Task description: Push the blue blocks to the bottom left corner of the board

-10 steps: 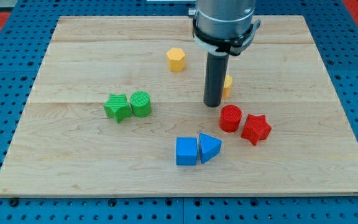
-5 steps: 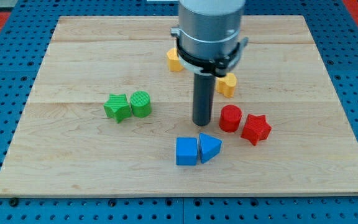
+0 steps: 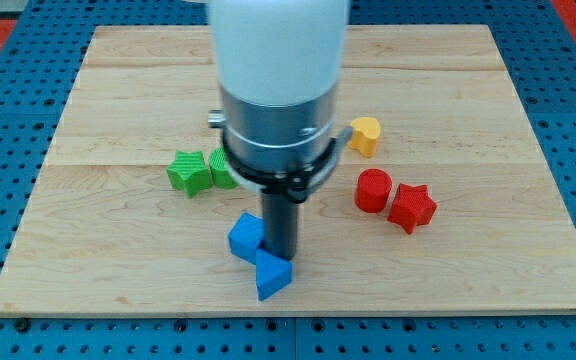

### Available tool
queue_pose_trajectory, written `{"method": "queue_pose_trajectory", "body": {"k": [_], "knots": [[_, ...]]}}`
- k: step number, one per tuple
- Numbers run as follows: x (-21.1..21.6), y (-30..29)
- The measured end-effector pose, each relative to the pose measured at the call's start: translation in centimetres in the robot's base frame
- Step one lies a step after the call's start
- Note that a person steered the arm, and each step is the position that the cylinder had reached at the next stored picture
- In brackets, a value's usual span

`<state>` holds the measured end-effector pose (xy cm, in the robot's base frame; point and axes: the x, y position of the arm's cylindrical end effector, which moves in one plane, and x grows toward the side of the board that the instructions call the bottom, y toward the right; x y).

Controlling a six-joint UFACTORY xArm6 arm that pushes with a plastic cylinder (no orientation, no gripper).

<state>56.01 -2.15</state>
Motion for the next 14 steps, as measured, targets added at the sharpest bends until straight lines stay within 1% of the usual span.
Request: {"method": "queue_pose_trajectory", "body": {"k": [1,2,4,5,6,7,8,9,10,11,12,13,14], "knots": [[0.0,-2.7],[-0.6,-3.5],[-4.1,-4.8],[-4.2,-11.3],[-4.0,-15.2],[-4.0,-15.6],[-4.0,-5.1],[-3.0,6.6],[1.1,8.9],[2.5,8.4],[3.4,6.6],[3.5,2.5],[3.5,-4.8]]}}
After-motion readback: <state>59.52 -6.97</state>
